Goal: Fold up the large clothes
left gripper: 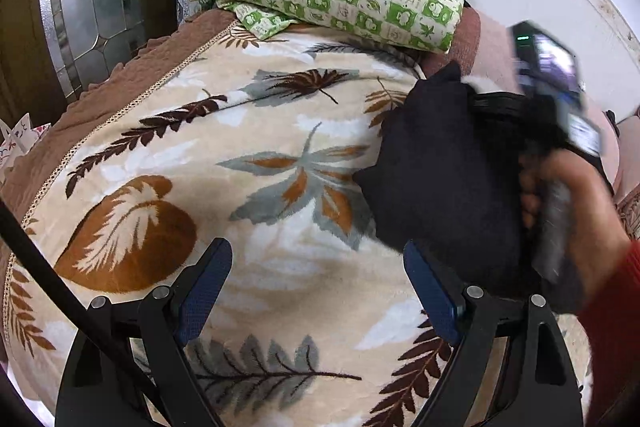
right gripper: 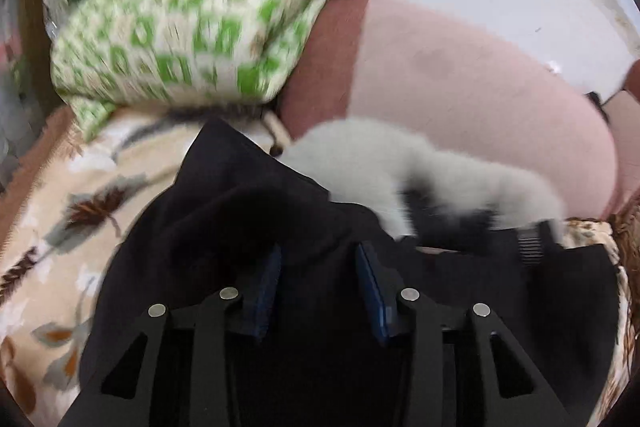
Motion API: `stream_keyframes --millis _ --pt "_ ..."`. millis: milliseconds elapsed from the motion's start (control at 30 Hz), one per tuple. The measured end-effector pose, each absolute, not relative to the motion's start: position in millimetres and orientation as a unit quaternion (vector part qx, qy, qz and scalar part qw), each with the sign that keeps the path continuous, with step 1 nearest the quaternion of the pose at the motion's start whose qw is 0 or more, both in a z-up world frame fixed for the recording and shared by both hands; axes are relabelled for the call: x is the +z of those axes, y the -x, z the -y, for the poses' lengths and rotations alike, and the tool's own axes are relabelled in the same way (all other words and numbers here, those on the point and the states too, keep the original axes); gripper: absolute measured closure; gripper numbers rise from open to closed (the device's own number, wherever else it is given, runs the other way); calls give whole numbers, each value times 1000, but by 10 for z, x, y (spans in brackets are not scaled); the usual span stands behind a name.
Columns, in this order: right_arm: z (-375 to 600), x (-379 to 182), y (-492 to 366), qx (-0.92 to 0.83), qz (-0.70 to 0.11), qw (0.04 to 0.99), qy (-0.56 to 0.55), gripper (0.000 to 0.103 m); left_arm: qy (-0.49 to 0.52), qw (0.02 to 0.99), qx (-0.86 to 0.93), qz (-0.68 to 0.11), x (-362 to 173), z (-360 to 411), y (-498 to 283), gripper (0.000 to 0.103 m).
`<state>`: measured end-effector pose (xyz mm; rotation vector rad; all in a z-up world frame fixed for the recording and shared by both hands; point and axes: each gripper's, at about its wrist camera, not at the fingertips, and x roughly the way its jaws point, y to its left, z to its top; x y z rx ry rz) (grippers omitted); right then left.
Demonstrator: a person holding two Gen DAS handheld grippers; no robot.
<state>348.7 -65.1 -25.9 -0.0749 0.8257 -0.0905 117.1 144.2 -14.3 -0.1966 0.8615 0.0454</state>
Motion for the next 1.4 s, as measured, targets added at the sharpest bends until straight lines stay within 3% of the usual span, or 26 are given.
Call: stream_keyframes --millis 233,400,467,567,767,1000,1133,1267,1400 --pt "687 -462 -3713 -50 -424 903 48 56 74 908 34 -410 -140 -1395 -1180 16" --pt "599 89 -3050 -4 -360 932 42 55 68 910 25 -408 -130 -1335 -1147 16" --pt "721 211 -2784 -12 -347 937 43 47 65 912 25 -405 -123 -1315 -1129 16" --pt "1060 233 -2577 -56 -333 941 24 46 64 913 23 -401 -113 -1288 -1108 16" --pt "1781 -190 -2869 -112 -374 917 -77 46 49 915 21 -400 -144 -1204 -1108 16" --pt "1842 -472 -3143 -131 -403 903 -71 45 46 911 20 -409 -180 -1182 -1132 16" --pt "1667 -234 -2961 -138 -391 909 -33 45 45 914 17 -402 -143 -1169 -1090 16" --pt "1740 175 -2612 -109 -325 938 -57 44 48 913 14 -405 -155 -1163 -1092 16" --pt "2037 131 -2708 -163 -325 929 -70 42 47 912 15 -406 -176 -1145 -1099 16"
